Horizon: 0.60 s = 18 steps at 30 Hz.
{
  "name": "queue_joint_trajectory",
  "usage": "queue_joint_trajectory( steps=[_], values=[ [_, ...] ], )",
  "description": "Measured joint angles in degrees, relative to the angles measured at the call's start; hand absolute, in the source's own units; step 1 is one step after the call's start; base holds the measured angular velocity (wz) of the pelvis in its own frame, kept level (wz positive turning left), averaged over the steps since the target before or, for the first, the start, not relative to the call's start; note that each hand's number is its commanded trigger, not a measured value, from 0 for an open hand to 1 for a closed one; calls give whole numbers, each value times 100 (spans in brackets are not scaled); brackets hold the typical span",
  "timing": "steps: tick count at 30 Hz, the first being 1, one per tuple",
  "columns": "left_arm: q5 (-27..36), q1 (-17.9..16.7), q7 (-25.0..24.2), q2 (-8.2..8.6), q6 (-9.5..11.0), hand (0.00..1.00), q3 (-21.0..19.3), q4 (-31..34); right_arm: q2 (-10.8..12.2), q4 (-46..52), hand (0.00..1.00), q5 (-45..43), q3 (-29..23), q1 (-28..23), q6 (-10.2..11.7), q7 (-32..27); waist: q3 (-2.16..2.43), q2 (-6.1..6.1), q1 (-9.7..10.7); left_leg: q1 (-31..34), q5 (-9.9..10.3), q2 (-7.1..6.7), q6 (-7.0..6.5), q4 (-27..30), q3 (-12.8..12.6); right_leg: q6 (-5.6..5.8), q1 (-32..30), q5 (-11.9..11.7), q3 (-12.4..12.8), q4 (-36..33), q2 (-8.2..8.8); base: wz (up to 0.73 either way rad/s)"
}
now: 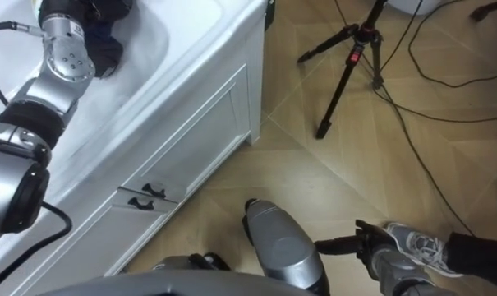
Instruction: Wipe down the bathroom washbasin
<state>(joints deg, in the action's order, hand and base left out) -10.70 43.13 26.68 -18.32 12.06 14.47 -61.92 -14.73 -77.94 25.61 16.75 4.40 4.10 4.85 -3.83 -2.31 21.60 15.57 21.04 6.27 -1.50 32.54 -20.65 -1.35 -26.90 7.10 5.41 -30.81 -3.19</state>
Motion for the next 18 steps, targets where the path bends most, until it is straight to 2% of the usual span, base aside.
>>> queue_joint_trajectory(
  steps=[6, 10, 14, 18],
  values=[
    [226, -1, -75, -3, 85, 100, -80, -83, -31, -19, 0, -142, -1, -10, -113, -90, -1, 5, -42, -63, -22, -12, 12, -108, -69, 2, 1, 5, 82, -2, -14, -6],
    [395, 1, -188, -10, 335, 100, -98, -452, -30, 42, 0, -135, 5, -75, -173, -104, 0, 34, -149, -199, -17, -8, 30, -134, -115, -12, 108, 42, 108, -4, -53, -5],
    [547, -130, -367, -26, 314, 100, -113, -797, -27, 70, 0, -142, 4, -107, -175, -150, 24, 114, -272, -223, -30, -19, 54, -186, -123, -24, 105, 54, 131, -4, -73, -2],
    [557, -340, -499, -34, 131, 100, -122, -1272, -28, 109, 0, -128, -6, -103, -175, -315, 59, 191, -391, -166, -38, 3, 73, -182, -62, -45, 87, 56, 81, 16, -78, 7]
  ],
)
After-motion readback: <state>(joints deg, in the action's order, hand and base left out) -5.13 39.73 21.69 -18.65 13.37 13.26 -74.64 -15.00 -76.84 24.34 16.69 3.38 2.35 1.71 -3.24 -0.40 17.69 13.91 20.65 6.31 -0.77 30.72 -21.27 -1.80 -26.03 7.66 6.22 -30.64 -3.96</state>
